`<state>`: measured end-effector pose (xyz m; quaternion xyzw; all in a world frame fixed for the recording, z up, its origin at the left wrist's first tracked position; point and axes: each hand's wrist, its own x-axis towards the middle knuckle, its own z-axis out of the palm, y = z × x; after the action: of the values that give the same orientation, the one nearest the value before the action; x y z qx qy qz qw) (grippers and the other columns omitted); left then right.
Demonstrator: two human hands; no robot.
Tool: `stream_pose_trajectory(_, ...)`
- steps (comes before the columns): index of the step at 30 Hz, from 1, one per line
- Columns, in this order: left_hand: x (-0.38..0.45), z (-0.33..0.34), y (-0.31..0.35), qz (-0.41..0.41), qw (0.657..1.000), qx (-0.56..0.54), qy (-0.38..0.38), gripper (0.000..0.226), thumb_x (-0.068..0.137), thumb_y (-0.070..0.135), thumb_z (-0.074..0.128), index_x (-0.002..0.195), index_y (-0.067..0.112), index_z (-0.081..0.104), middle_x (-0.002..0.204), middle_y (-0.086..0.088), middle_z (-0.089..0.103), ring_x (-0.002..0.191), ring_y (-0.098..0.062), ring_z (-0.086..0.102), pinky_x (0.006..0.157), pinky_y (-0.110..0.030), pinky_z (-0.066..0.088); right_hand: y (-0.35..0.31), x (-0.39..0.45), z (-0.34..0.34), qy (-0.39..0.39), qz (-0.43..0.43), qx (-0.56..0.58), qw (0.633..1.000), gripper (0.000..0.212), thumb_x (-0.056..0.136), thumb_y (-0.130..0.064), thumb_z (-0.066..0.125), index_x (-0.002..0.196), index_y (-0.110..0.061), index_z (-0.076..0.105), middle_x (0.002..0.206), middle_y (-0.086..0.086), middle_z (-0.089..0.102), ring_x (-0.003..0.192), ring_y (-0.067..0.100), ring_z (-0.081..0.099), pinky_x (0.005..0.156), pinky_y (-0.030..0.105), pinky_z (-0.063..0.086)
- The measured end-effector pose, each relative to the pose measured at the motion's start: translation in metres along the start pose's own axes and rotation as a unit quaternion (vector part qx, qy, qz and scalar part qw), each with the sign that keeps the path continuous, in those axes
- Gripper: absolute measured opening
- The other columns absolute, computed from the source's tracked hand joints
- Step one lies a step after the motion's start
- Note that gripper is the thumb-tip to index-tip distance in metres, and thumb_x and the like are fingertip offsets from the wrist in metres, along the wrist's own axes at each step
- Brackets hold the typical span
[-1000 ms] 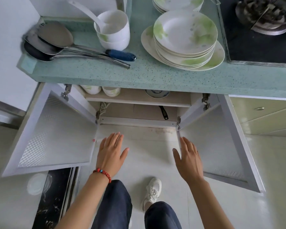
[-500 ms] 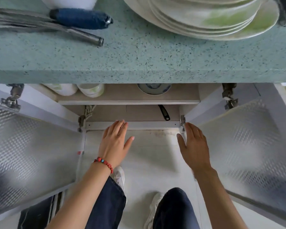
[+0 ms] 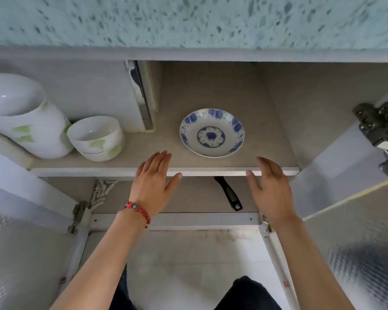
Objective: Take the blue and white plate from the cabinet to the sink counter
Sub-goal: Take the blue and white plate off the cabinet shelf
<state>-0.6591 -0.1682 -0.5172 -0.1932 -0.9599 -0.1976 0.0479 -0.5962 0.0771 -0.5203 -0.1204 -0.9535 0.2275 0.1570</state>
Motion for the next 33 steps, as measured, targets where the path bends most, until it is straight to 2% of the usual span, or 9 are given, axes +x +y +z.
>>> stream_pose_trajectory(5, 0.037, 0.032, -0.005, -0.017, 0.995, -0.084, 0.044, 0.05, 0.09, 0.03, 0.05, 0.13, 0.003, 0.04, 0.138, -0.02, 0.045, 0.128, -0.034, 0.037, 0.106, -0.043, 0.029, 0.015, 0.039, 0.03, 0.058, -0.013, 0.054, 0.997, 0.039, 0.089, -0.021, 0.053, 0.12, 0.002, 0.049, 0.12, 0.025, 0.058, 0.112, 0.038, 0.051, 0.093, 0.043, 0.043)
stream_pose_trajectory(8, 0.062, 0.041, -0.002, -0.035, 0.983, -0.161, 0.079, 0.047, 0.09, 0.033, 0.049, 0.125, 0.002, 0.045, 0.129, -0.023, 0.051, 0.119, -0.036, 0.045, 0.101, -0.043, 0.035, 0.016, 0.066, 0.043, 0.075, -0.007, 0.121, 0.99, 0.023, 0.089, -0.018, 0.053, 0.101, 0.001, 0.058, 0.099, 0.025, 0.065, 0.089, 0.037, 0.059, 0.071, 0.026, 0.039)
stream_pose_trajectory(11, 0.084, 0.045, -0.003, -0.096, 0.968, -0.219, 0.079, 0.042, 0.091, 0.029, 0.049, 0.124, 0.004, 0.048, 0.129, -0.02, 0.053, 0.116, -0.036, 0.049, 0.094, -0.038, 0.039, 0.017, 0.089, 0.051, 0.078, 0.035, 0.166, 0.982, 0.018, 0.088, -0.015, 0.051, 0.081, 0.0, 0.059, 0.079, 0.019, 0.064, 0.073, 0.034, 0.057, 0.055, 0.023, 0.027)
stream_pose_trajectory(15, 0.105, 0.049, -0.006, -0.11, 0.959, -0.254, 0.052, 0.022, 0.089, 0.021, 0.051, 0.104, 0.009, 0.061, 0.107, -0.017, 0.066, 0.096, -0.034, 0.059, 0.068, -0.027, 0.037, 0.015, 0.11, 0.058, 0.035, 0.079, 0.168, 0.982, 0.021, 0.088, -0.016, 0.05, 0.084, 0.0, 0.064, 0.086, 0.02, 0.068, 0.077, 0.033, 0.059, 0.065, 0.029, 0.041)
stream_pose_trajectory(21, 0.117, 0.054, -0.008, -0.14, 0.934, -0.321, 0.068, 0.016, 0.083, 0.011, 0.055, 0.089, 0.011, 0.07, 0.089, -0.014, 0.072, 0.08, -0.025, 0.061, 0.07, -0.027, 0.044, 0.015, 0.119, 0.057, 0.019, 0.093, 0.161, 0.982, 0.019, 0.084, -0.011, 0.053, 0.084, 0.0, 0.068, 0.087, 0.022, 0.071, 0.079, 0.035, 0.063, 0.069, 0.033, 0.048)
stream_pose_trajectory(25, 0.115, 0.058, -0.006, -0.152, 0.902, -0.394, 0.088, 0.017, 0.082, 0.009, 0.059, 0.093, 0.014, 0.07, 0.082, -0.002, 0.069, 0.078, -0.016, 0.065, 0.065, -0.02, 0.048, 0.013, 0.111, 0.053, 0.045, 0.095, 0.175, 0.979, 0.018, 0.081, -0.006, 0.052, 0.073, 0.005, 0.065, 0.075, 0.025, 0.068, 0.068, 0.037, 0.059, 0.059, 0.027, 0.037)
stream_pose_trajectory(28, 0.114, 0.055, -0.002, -0.158, 0.867, -0.463, 0.096, 0.019, 0.084, 0.01, 0.06, 0.101, 0.013, 0.067, 0.09, -0.007, 0.071, 0.084, -0.022, 0.067, 0.071, -0.033, 0.056, 0.011, 0.103, 0.048, 0.073, 0.097, 0.201, 0.972, 0.017, 0.078, -0.002, 0.051, 0.066, 0.008, 0.057, 0.061, 0.024, 0.058, 0.057, 0.027, 0.043, 0.049, 0.025, 0.031)
stream_pose_trajectory(30, 0.111, 0.049, 0.003, -0.16, 0.852, -0.487, 0.102, 0.02, 0.084, 0.009, 0.06, 0.102, 0.014, 0.067, 0.088, -0.005, 0.071, 0.078, -0.014, 0.069, 0.062, -0.028, 0.058, 0.007, 0.096, 0.041, 0.098, 0.103, 0.213, 0.967, 0.018, 0.078, -0.002, 0.05, 0.064, 0.007, 0.056, 0.058, 0.022, 0.055, 0.056, 0.024, 0.042, 0.045, 0.022, 0.03)
stream_pose_trajectory(33, 0.096, 0.034, 0.015, -0.171, 0.828, -0.526, 0.095, 0.023, 0.084, 0.004, 0.06, 0.105, 0.009, 0.065, 0.088, 0.0, 0.068, 0.065, 0.001, 0.067, 0.052, -0.015, 0.054, -0.001, 0.08, 0.025, 0.11, 0.117, 0.227, 0.961, 0.016, 0.079, -0.002, 0.05, 0.07, 0.005, 0.061, 0.063, 0.025, 0.063, 0.056, 0.037, 0.052, 0.051, 0.021, 0.036)
